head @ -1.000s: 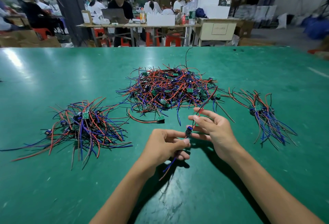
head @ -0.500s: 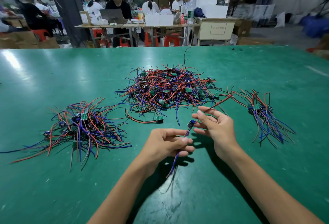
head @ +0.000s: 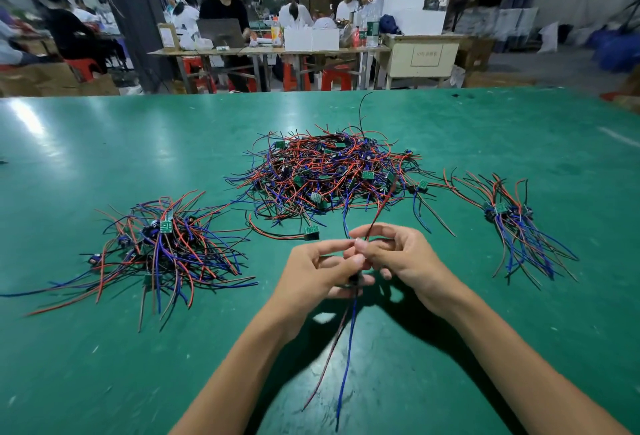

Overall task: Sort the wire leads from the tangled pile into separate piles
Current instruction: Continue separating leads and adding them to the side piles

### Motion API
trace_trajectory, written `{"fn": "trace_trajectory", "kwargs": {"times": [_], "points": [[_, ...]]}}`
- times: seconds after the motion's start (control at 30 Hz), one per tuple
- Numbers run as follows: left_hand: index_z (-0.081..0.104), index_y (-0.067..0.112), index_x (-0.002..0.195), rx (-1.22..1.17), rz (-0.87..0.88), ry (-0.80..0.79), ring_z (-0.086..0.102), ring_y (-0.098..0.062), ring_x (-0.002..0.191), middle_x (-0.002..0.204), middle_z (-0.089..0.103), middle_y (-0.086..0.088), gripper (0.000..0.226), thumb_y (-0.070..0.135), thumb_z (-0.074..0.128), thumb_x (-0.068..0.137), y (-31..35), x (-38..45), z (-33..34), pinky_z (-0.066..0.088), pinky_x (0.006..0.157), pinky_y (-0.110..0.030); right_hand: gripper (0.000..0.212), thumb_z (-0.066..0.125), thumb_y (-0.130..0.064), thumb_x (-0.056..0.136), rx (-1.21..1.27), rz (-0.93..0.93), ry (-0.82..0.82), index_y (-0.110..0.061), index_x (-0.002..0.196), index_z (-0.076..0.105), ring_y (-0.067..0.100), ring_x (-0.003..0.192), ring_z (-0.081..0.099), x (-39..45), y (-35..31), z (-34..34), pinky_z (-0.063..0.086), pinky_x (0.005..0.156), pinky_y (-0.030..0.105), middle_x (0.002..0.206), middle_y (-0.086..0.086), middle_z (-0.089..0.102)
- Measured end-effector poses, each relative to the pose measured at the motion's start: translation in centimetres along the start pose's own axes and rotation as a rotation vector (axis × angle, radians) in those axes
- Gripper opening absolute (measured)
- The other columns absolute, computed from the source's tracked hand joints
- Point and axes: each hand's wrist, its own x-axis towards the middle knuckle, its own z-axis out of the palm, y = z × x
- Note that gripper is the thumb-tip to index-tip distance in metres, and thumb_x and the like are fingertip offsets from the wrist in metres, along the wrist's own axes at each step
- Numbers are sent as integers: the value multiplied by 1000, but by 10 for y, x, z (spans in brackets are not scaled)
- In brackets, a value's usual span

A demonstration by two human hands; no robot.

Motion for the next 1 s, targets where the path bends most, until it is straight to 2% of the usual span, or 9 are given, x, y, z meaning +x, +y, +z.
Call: {"fn": "trace_trajectory", "kwargs": {"times": [0.1,0.2,0.33,0.47,0.67,0.87,1.0], "points": [[65,10,123,13,0,54,76,-32,85,96,77,-17,34,3,70,90,-3,0,1,63,74,-37,22,70,-36,89,-58,-58,41,-21,104,78,2,67,62,0,0,1,43,54,12,95,1,78],[67,7,116,-7,-17,95,76,-31,83,94,77,-16,29,3,71,89,-1,2,-3,62,70,-33,20,75,-38,84,-96,-96,132,-25,98,80,6,61,55,2,1,-1,44,53,18,81,-4,75],[73,2,102,10,-20,103,76,-28,76,90,77,-17,13,5,71,89,-3,1,-2,62,66,-30,23,82,-40,76,-112,-124,202,-18,84,79,9,56,58,3,2,-3,46,51,19,73,2,74],[73,1,101,-13,-18,126,76,-27,75,89,76,-18,12,6,70,91,-5,2,0,62,66,-30,28,81,-42,75,-108,-119,202,-16,76,74,10,54,59,4,3,-3,47,50,20,73,6,74],[72,-1,108,-111,-56,141,76,-30,81,96,76,-19,18,8,69,92,-3,3,-2,61,68,-31,29,79,-46,74,-17,-52,198,-19,77,73,13,57,60,2,2,-1,49,51,22,79,10,75],[75,4,103,-4,-75,103,74,-27,70,93,77,-17,15,7,72,89,-2,1,-1,62,64,-32,23,78,-38,80,-31,-60,119,-20,94,82,16,63,68,0,-1,2,56,58,25,88,9,78],[77,6,101,-30,-93,95,73,-25,71,98,76,-18,13,12,71,90,-1,1,-1,62,65,-31,22,75,-35,84,-41,-98,106,-16,94,80,12,65,68,-2,-2,6,51,56,18,88,9,78]]}}
